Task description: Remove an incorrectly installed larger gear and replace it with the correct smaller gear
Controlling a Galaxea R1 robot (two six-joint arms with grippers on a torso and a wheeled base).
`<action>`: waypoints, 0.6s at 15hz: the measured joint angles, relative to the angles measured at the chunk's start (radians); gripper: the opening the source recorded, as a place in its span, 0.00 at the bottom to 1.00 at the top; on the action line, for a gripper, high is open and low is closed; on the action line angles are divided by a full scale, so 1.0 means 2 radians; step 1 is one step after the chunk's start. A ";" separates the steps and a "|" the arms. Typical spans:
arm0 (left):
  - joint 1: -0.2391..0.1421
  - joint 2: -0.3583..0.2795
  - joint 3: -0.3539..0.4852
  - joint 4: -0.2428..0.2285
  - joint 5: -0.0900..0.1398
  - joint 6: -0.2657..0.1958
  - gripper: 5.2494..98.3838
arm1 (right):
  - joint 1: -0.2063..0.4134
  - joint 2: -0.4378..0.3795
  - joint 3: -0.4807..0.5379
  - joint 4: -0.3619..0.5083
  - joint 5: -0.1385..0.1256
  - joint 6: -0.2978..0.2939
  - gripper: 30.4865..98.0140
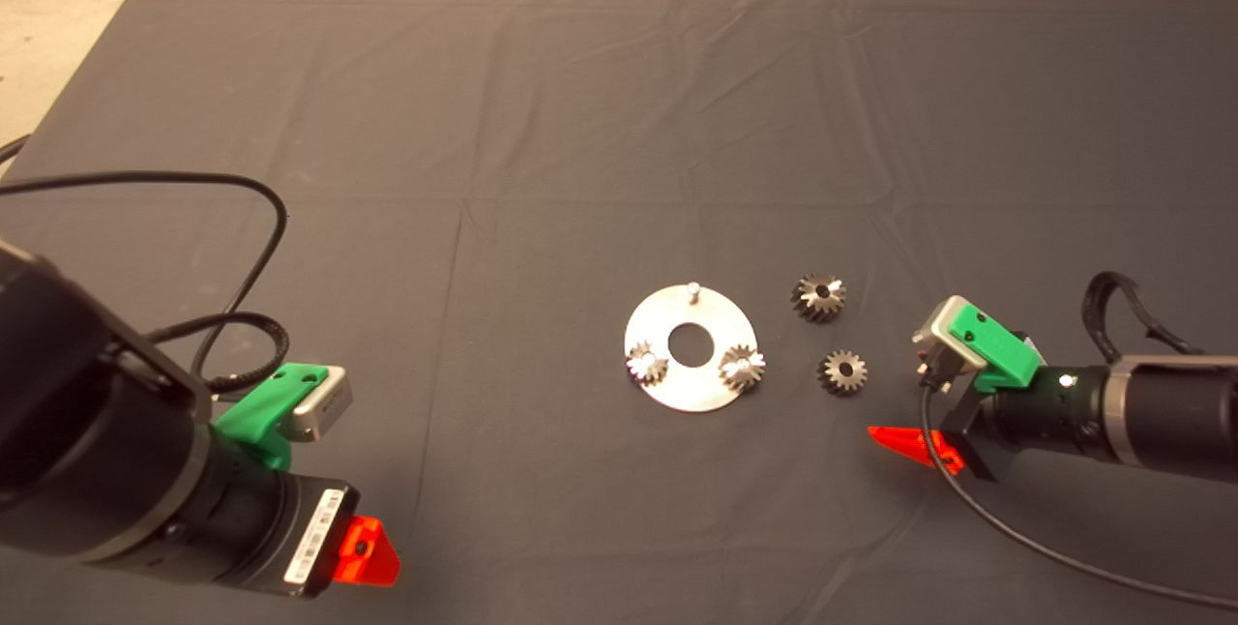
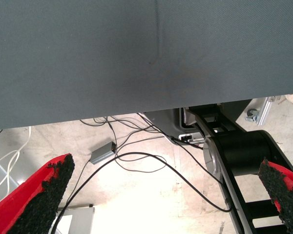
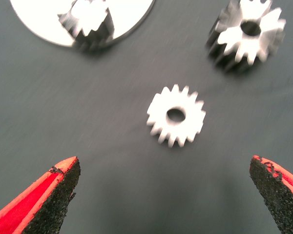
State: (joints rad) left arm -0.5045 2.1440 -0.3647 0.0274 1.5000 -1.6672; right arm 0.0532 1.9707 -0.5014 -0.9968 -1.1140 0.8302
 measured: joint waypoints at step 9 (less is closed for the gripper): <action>0.000 -0.001 0.000 0.000 0.000 0.000 0.99 | -0.034 0.052 -0.062 -0.048 0.002 0.000 0.91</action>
State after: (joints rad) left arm -0.5045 2.1421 -0.3647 0.0274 1.5004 -1.6672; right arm -0.0143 2.0753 -0.6263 -1.0922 -1.1094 0.8309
